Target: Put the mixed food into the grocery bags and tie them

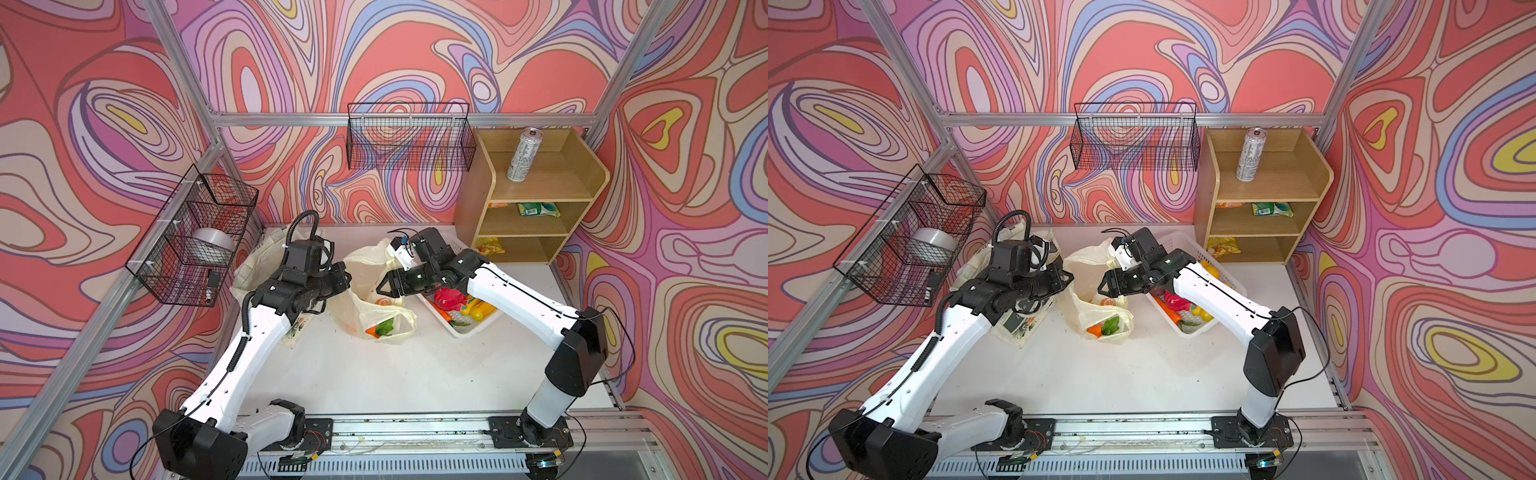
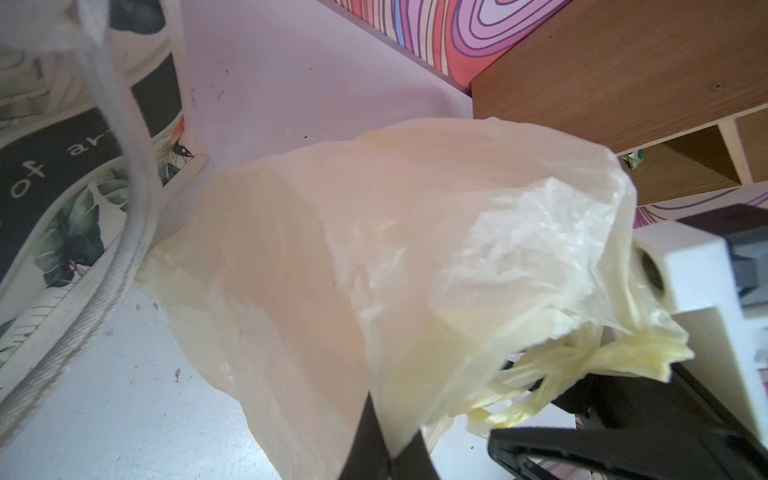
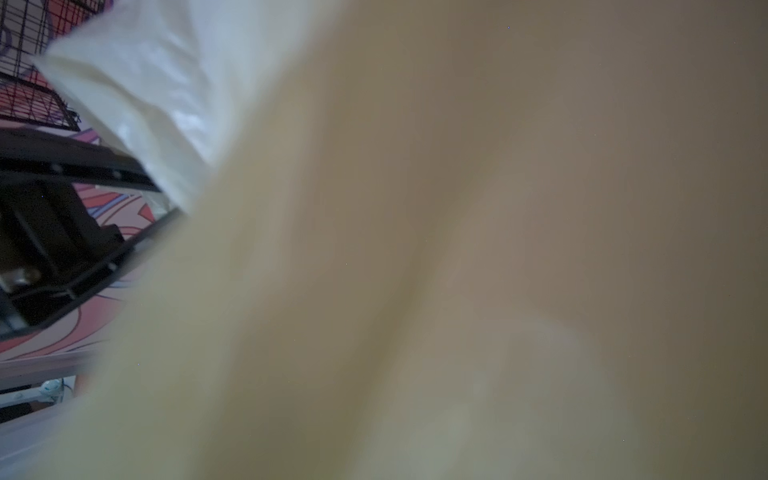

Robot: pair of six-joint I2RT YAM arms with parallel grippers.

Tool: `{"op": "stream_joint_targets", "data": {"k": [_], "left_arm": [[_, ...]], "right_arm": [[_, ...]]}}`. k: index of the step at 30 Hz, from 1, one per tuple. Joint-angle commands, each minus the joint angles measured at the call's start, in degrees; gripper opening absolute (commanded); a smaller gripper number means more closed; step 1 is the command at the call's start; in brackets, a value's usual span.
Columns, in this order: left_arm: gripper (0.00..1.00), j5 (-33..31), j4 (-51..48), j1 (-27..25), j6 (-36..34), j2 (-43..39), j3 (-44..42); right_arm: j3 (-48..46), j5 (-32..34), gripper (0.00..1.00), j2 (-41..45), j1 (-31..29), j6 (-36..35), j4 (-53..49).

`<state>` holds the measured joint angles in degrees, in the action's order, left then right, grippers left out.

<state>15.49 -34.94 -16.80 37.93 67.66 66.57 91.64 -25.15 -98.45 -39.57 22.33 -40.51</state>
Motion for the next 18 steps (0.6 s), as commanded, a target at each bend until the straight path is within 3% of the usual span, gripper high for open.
{"op": "stream_joint_targets", "data": {"k": [1,12,16,18], "left_arm": [[0.0,-0.75,-0.67,0.36,-0.31,0.67,-0.54],[0.0,-0.04,-0.09,0.54,-0.36,0.4,-1.05],[0.0,-0.45,-0.3,0.67,-0.54,-0.27,-1.33],[0.0,-0.8,-0.4,0.89,-0.74,-0.67,-1.78]], "right_arm": [[-1.9,0.61,0.78,5.62,4.42,-1.59,-0.9],[-20.97,2.47,0.79,14.01,18.36,0.44,2.41],[-25.6,5.66,0.78,13.91,19.27,0.17,1.9],[-27.49,3.61,0.77,14.16,19.27,0.18,2.04]]}}
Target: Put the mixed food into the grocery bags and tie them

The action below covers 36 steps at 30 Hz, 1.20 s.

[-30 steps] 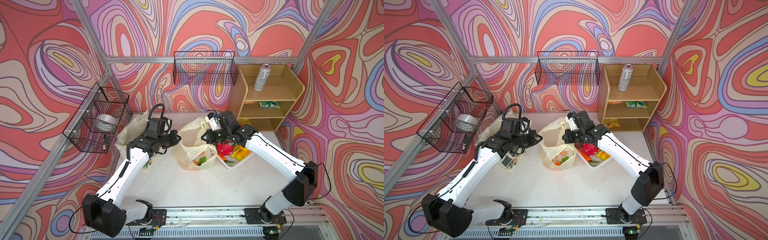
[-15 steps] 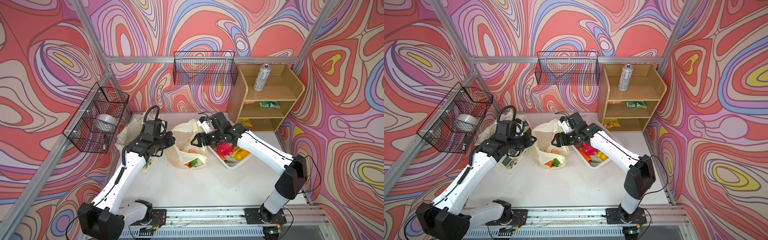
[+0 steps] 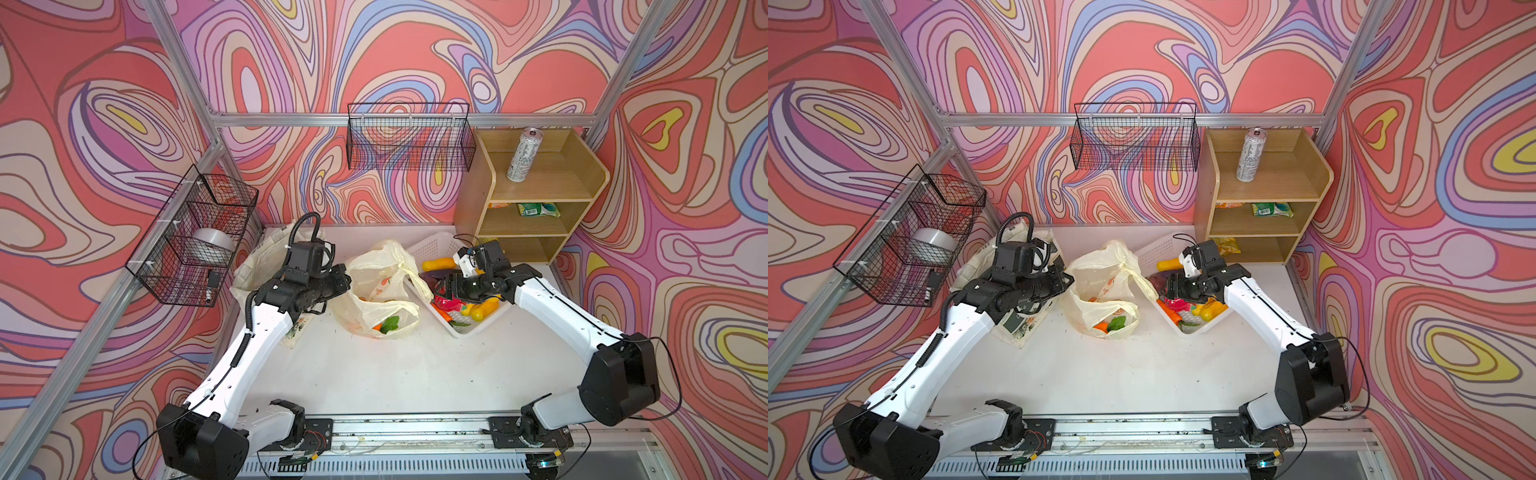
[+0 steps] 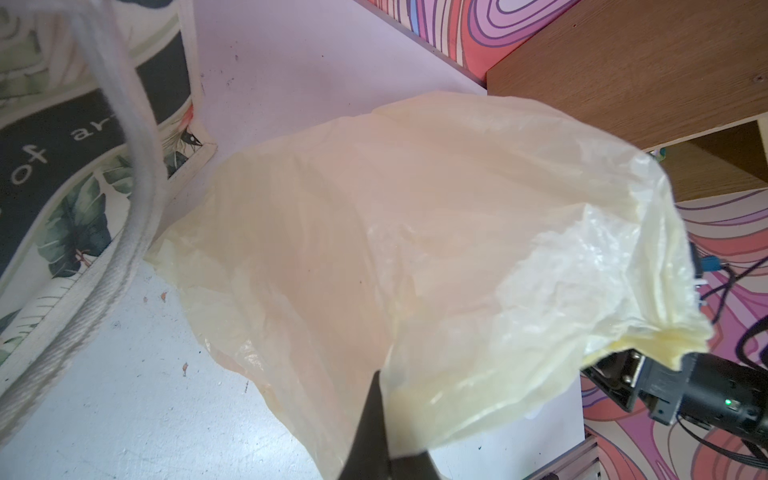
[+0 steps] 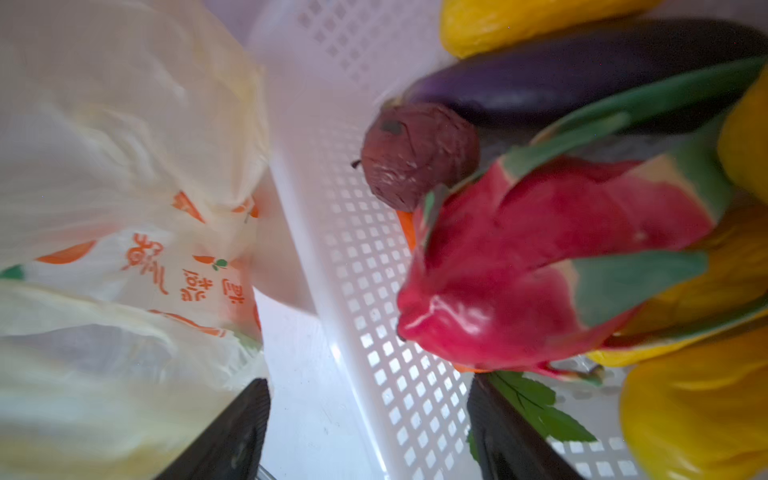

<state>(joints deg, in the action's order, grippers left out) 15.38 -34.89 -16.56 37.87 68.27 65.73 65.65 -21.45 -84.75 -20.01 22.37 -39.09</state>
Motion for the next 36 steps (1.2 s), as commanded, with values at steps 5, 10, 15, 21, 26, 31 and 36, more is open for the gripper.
{"op": "stream_joint_targets", "data": {"k": [5,10,15,21,26,31,36], "left_arm": [[0.0,-0.61,-0.19,1.46,-0.89,-1.77,-1.75],[0.0,-0.03,0.61,1.83,-1.02,-1.65,-1.86],[0.0,0.33,1.19,2.14,-1.13,-1.04,-1.94],[0.0,0.88,2.1,2.31,-0.96,-0.6,-2.01],[0.0,0.82,1.77,2.32,-1.12,-0.76,-1.81],[0.0,0.58,1.54,2.41,-1.05,-1.29,-2.27],[0.0,0.62,1.82,2.49,-1.06,-1.56,-2.28]], "right_arm": [[-3.85,-2.93,0.73,0.67,-0.29,-0.72,0.15],[-5.66,-1.68,0.7,-1.47,-0.29,-0.47,-0.72],[-7.19,-6.14,0.68,-3.8,-0.29,2.46,3.8],[3.48,0.63,0.72,-10.47,-0.28,-0.06,3.82],[15.15,9.09,0.74,-17.19,-0.05,-1.12,3.61],[16.59,8.5,0.75,-19.29,1.11,0.86,10.07],[12.98,5.99,0.72,-17.05,1.11,1.01,10.48]]}}
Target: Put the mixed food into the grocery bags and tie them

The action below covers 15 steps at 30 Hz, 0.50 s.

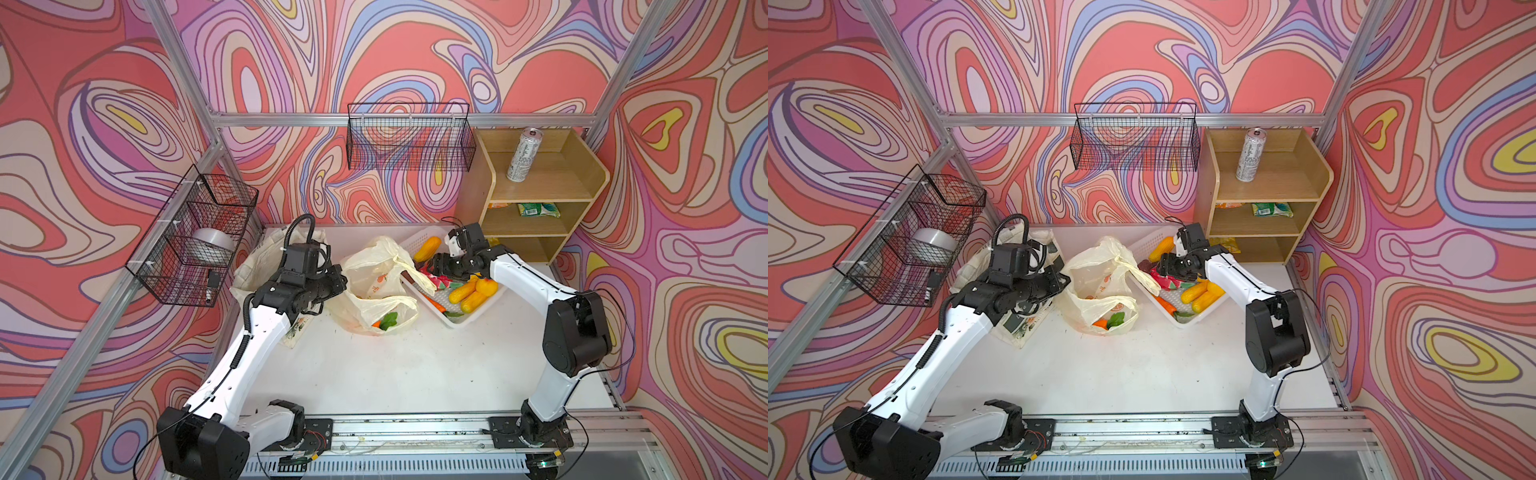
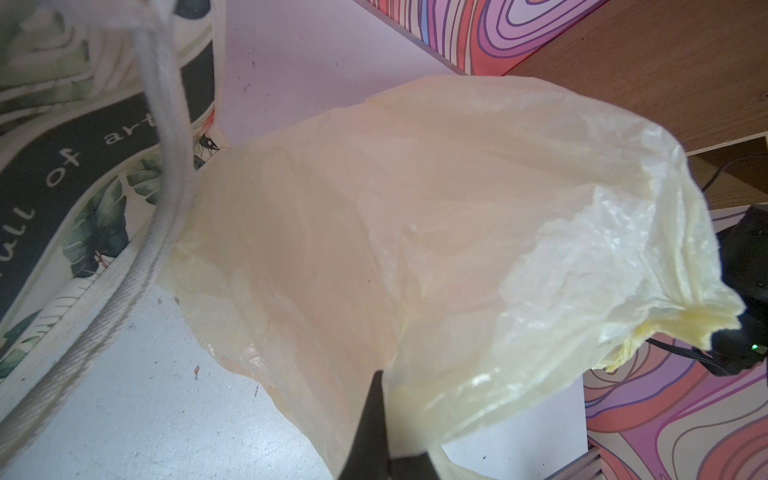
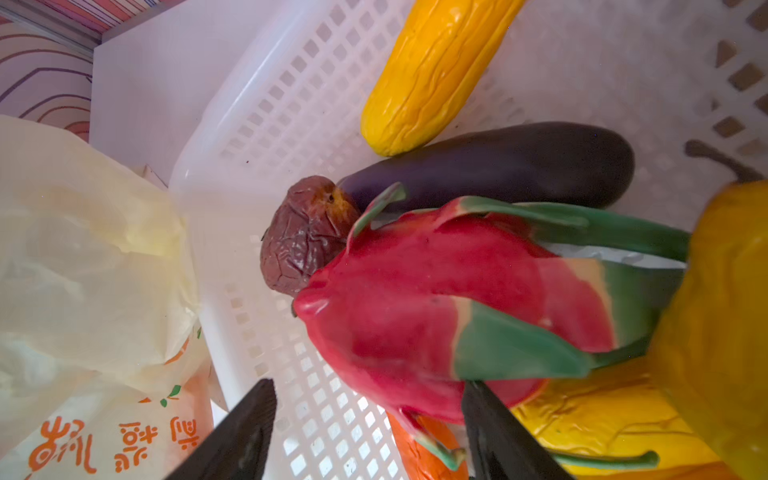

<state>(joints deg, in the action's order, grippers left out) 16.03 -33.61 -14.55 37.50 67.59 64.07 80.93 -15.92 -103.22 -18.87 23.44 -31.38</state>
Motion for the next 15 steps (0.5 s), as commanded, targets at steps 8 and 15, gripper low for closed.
{"op": "stream_joint_targets", "data": {"k": [8,15], "left_arm": [[0.0,1.1,1.85,0.57,-0.3,0.24,-0.14],[0.0,1.35,2.25,0.57,-0.21,0.74,0.02]], "right_arm": [[-18.27,0.66,0.69,13.89,-0.02,1.62,0.78],[-25.8,-1.78,0.67,19.62,-0.02,4.37,-5.25]]}}
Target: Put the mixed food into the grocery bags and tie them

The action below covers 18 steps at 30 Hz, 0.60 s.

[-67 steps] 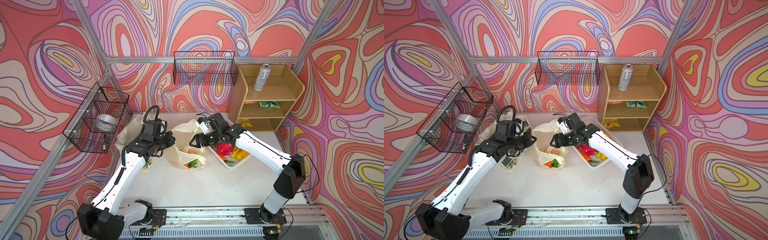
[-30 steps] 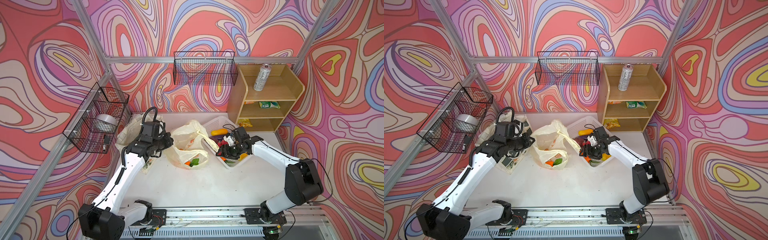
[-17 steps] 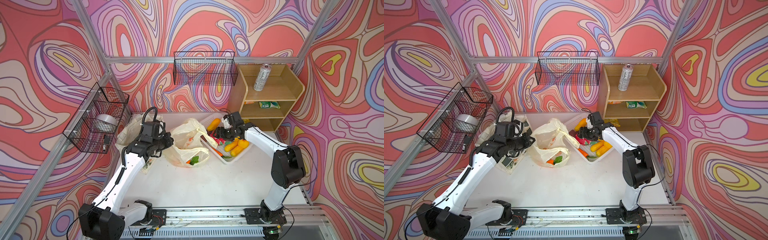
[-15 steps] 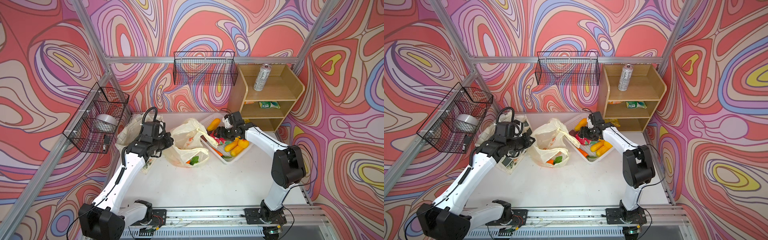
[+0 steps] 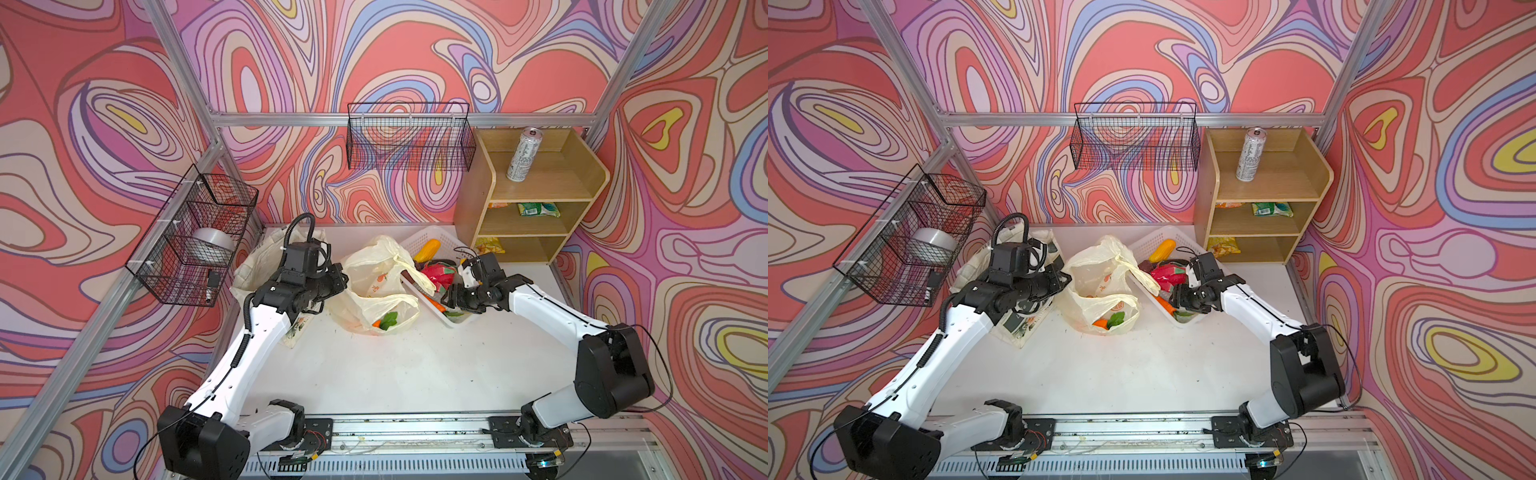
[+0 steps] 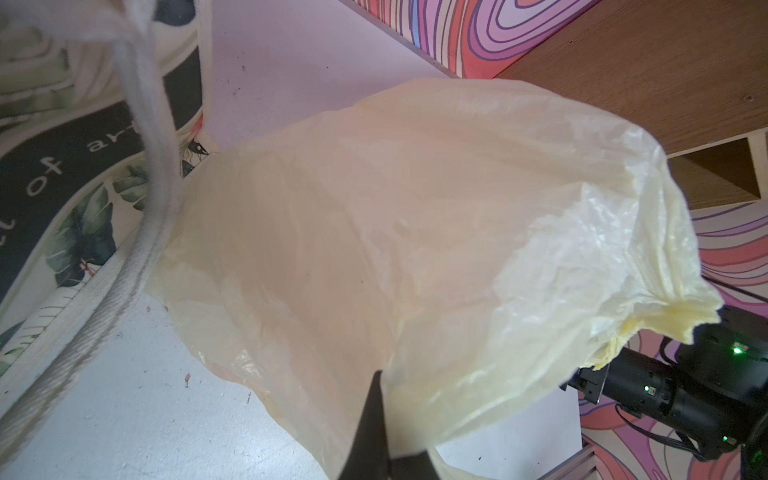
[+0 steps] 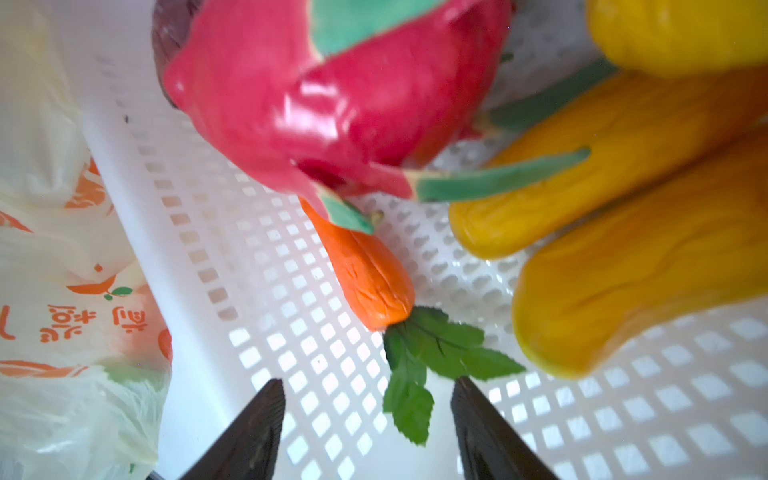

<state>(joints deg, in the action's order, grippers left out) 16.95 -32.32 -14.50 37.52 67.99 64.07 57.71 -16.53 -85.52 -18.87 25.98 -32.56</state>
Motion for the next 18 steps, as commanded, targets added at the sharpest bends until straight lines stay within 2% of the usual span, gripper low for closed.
{"op": "stream_joint_targets", "data": {"k": [1,5,12,15,18], "left_arm": [[0.0,0.29,1.01,0.53,-0.25,0.36,0.02],[0.0,0.01,0.77,0.6,-0.36,0.13,0.18],[0.0,-0.34,0.78,0.7,-0.39,0.39,0.39],[0.0,-0.34,0.67,0.7,-0.3,0.39,0.37],[0.0,-0.38,0.75,0.7,-0.15,0.05,0.17]], "right_arm": [[-3.99,-1.79,0.66,2.81,-0.02,2.32,-4.75],[-8.34,-3.17,0.66,6.98,-0.02,4.1,-7.4],[-12.52,-9.8,0.63,14.11,-0.11,9.57,-8.45],[-5.92,-6.87,0.63,14.8,-0.1,9.26,-7.85],[7.65,0.01,0.65,8.15,-0.11,3.88,-8.78]]}}
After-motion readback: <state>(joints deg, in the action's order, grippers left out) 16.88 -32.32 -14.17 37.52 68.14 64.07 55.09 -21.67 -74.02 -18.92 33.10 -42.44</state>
